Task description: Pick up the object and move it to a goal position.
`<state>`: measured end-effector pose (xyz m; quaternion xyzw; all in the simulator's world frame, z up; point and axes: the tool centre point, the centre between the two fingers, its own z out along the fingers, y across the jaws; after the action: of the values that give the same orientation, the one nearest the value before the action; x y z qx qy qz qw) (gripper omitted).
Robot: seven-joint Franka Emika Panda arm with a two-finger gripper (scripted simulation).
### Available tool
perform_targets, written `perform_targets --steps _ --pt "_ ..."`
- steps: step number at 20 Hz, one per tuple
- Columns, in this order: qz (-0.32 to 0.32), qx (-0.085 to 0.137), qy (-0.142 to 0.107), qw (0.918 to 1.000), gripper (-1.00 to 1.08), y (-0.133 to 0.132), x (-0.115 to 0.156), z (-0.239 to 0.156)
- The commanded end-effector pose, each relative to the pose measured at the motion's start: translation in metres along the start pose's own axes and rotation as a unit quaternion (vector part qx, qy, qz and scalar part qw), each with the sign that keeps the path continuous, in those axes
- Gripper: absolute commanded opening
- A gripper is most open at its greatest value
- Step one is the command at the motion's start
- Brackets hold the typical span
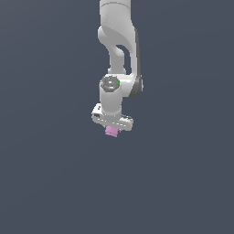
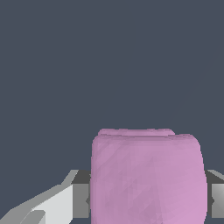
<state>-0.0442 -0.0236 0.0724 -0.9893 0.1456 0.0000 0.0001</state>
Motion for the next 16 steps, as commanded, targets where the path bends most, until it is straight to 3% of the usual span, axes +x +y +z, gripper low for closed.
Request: perform_targets --steps 1,9,16 --pt "0.000 0.000 0.000 1.0000 -1.00 -0.003 -0.016 -0.006" --pt "0.000 0.000 0.000 1.0000 -1.00 -0.009 -0.052 -0.020" --pt "0.000 0.000 0.000 1.0000 -1.00 -0.012 -0.063 -0.025"
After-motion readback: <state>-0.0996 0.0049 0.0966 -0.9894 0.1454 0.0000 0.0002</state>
